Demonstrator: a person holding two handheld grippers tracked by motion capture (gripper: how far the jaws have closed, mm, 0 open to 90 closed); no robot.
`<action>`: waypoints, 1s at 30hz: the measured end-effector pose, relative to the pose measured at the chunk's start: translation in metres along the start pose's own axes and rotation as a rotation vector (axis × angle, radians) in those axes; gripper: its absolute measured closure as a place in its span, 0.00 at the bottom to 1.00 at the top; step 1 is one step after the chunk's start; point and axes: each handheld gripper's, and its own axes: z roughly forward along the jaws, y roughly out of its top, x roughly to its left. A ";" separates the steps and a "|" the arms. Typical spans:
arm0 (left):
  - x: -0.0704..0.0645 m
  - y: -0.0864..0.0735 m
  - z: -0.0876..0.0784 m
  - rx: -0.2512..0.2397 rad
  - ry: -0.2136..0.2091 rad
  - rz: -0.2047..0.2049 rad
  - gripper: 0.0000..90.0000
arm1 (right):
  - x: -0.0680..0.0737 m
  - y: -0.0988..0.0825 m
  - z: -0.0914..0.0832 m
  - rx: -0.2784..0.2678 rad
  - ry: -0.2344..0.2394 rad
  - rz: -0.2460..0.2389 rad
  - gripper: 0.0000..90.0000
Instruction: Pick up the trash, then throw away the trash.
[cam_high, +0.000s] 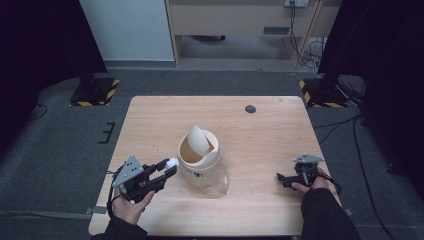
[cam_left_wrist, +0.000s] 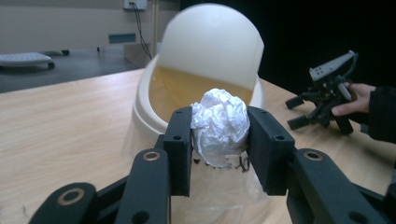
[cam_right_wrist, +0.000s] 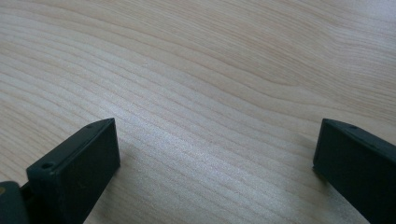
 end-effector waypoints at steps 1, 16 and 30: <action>0.001 0.001 -0.001 -0.009 0.006 0.002 0.69 | 0.000 0.000 0.000 0.000 0.000 -0.001 0.01; 0.026 0.017 0.015 -0.051 0.039 -0.012 0.70 | 0.000 0.000 0.000 0.000 0.001 -0.001 0.01; 0.022 0.015 0.045 -0.006 0.012 0.015 0.70 | 0.000 0.000 0.000 -0.001 0.000 0.001 0.01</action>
